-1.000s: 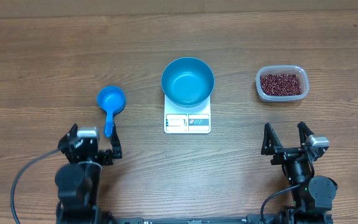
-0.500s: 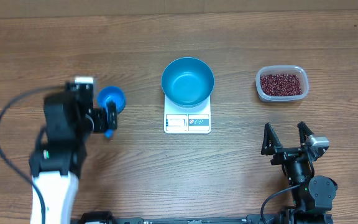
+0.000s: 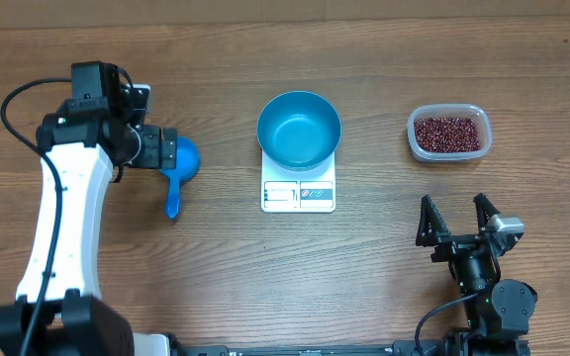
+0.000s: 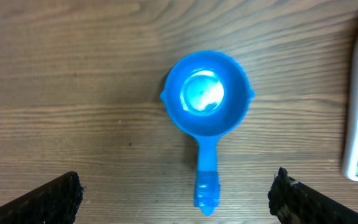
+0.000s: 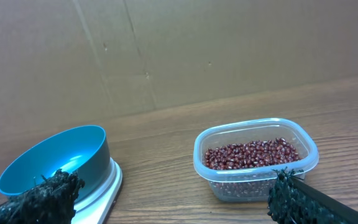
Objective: Scoop item into bowl and weigh 150g on scale
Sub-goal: 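Move the left gripper over the blue scoop and lower it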
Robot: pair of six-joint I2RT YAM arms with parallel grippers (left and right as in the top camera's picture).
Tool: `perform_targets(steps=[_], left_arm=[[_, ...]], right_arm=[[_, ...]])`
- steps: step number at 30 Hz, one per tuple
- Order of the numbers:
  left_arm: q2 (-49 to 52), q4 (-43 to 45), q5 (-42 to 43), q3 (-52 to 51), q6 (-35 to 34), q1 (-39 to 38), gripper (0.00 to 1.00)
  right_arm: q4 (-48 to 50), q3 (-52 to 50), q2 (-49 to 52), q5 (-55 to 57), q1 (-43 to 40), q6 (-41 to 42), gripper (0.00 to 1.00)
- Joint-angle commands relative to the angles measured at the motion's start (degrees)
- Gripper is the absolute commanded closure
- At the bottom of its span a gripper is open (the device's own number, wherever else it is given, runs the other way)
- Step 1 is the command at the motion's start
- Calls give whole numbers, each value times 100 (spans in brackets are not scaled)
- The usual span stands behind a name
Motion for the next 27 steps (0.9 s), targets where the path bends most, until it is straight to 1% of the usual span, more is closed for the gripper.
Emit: perform_targets(steps=[1,8,27], left_arm=[[280,-33,7,168,138,127,0],[625,33,11,168,138,142,0],[1084,404,70,146,118,142,1]], right_arm=[[15,-61,-52,55,0,-52,0],[15,-61,-52,55,0,-52,0],[15,-61,-52,55,0,-52,0]])
